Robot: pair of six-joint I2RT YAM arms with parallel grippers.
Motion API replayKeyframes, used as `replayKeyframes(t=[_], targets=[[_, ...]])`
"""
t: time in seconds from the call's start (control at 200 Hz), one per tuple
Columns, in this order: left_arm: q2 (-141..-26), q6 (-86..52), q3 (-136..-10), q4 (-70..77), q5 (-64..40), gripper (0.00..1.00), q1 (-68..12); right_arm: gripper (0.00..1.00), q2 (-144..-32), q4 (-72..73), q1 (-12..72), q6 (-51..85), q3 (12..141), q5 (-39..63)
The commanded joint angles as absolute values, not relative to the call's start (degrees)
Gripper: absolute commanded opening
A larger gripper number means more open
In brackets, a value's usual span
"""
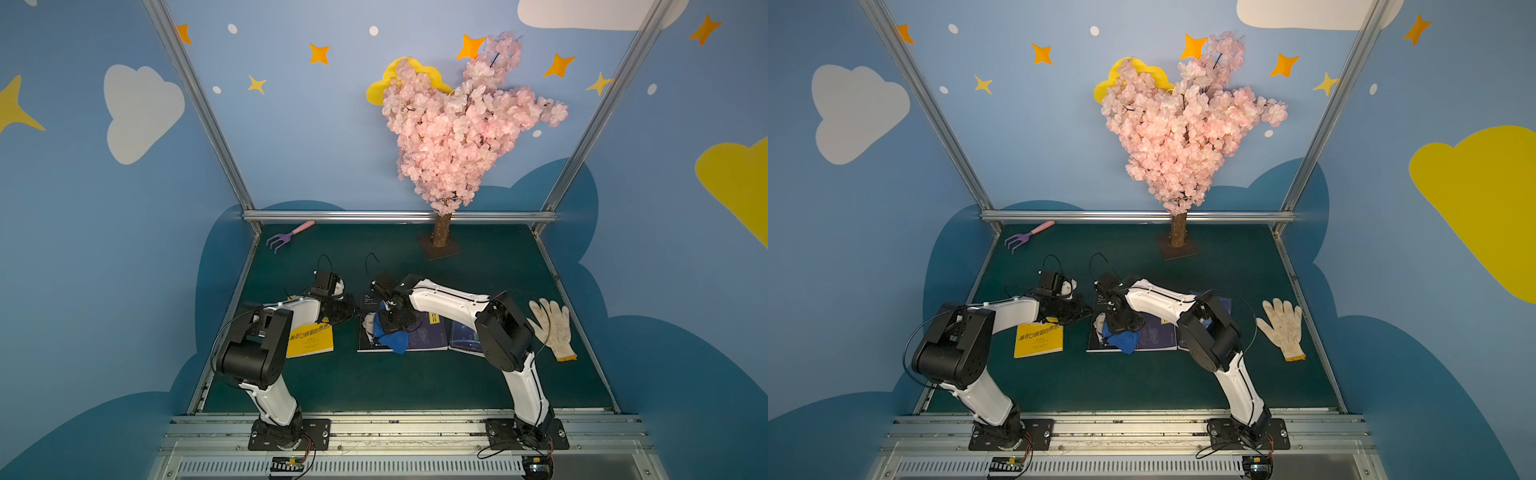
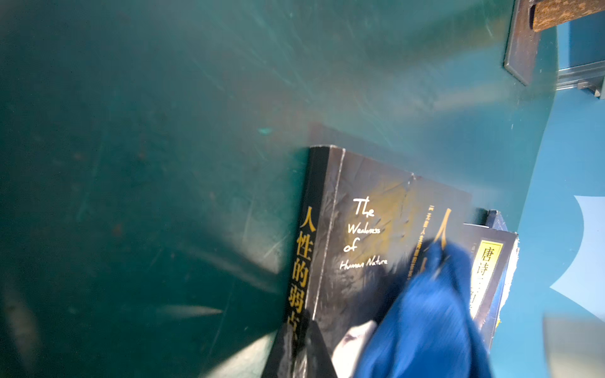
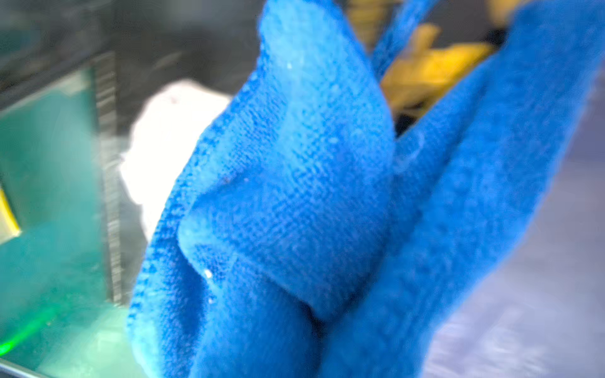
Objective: Wipe the cover of the book
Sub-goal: Wipe the dirt from the cover of the book.
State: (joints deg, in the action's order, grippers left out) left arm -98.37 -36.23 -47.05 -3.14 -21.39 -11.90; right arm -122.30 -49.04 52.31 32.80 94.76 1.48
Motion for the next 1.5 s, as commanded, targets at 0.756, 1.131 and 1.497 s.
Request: replayKeyframes(t=[0.756,1.131,1.497], targets=[[-99.57,-35.95,-45.87,-5.53,-20.1,0.12,-12.13,0.0,-132.23,-56.66,50.44,32.26,102.26,1.94],[-98.75,-35.35,-45.45,-5.94,-18.78,0.12,-12.13,0.0,-153.6,-66.71,44.78,33.47,137.74,8.54],[-100.29,-35.97,-46.15,-5.24,-20.16,0.08,-12.12,0.0,-140.09,-55.39,54.24,33.95,108.82,9.64]])
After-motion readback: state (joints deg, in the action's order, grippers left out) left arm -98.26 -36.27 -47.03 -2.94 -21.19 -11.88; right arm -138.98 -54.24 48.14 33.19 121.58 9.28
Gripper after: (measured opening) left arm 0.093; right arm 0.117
